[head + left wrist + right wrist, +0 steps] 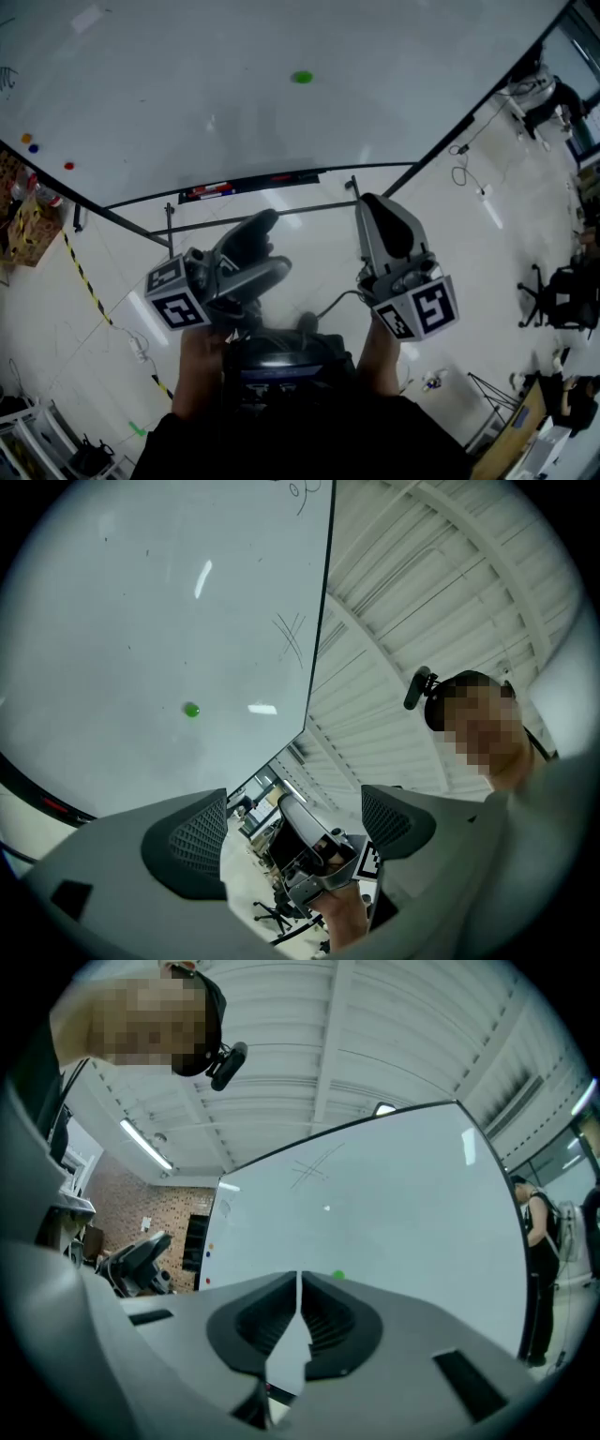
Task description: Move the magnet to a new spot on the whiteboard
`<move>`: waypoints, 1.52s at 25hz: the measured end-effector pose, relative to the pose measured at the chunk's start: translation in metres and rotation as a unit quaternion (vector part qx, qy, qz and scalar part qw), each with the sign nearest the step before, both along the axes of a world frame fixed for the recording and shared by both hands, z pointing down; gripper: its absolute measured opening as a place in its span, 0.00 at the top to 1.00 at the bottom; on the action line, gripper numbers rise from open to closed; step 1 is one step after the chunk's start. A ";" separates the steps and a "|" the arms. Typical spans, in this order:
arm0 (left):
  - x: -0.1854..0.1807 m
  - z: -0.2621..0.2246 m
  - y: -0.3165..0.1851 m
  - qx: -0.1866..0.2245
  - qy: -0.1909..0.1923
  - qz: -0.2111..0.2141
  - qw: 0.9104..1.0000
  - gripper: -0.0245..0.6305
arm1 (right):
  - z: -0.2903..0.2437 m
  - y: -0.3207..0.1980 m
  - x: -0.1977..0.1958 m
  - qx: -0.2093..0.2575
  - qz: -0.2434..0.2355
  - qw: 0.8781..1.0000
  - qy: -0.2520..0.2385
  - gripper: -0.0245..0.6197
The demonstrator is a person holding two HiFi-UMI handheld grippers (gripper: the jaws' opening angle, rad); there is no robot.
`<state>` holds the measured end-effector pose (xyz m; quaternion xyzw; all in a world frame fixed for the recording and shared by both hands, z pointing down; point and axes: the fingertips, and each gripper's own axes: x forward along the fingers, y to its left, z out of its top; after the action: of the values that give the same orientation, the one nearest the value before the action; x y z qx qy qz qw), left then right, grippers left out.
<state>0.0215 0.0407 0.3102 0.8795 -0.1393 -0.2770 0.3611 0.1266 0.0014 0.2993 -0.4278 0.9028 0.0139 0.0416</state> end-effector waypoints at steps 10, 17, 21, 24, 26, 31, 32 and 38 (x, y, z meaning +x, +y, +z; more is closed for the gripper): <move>0.079 0.007 0.025 -0.015 -0.038 -0.007 0.999 0.29 | 0.009 0.023 0.063 -0.003 -0.045 0.998 -0.036 0.91; 0.107 0.017 0.043 -0.027 -0.053 -0.030 0.998 0.29 | 0.018 0.042 0.078 -0.004 -0.094 0.994 -0.047 0.92; 0.112 0.016 0.058 -0.033 -0.061 -0.048 0.996 0.29 | 0.016 0.056 0.079 -0.002 -0.119 0.991 -0.057 0.93; 0.108 0.015 0.064 -0.032 -0.065 -0.056 0.996 0.29 | 0.014 0.060 0.076 0.002 -0.127 0.990 -0.062 0.93; 0.104 0.016 0.066 -0.029 -0.066 -0.057 0.996 0.29 | 0.014 0.061 0.073 0.003 -0.128 0.990 -0.057 0.93; 0.096 0.008 0.063 -0.015 -0.055 -0.048 0.997 0.29 | 0.001 0.064 0.064 0.030 -0.125 0.991 -0.044 0.94; 0.094 0.006 0.063 -0.012 -0.052 -0.047 0.997 0.29 | -0.002 0.066 0.062 0.033 -0.127 0.990 -0.043 0.94; 0.066 -0.005 0.061 0.000 -0.038 -0.047 0.998 0.29 | -0.011 0.071 0.027 0.038 -0.148 0.988 -0.028 0.94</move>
<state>0.0872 0.1016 0.3051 0.8817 -0.1937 -0.2602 0.3426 0.1534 0.0726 0.2882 -0.2880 0.9534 0.0299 0.0844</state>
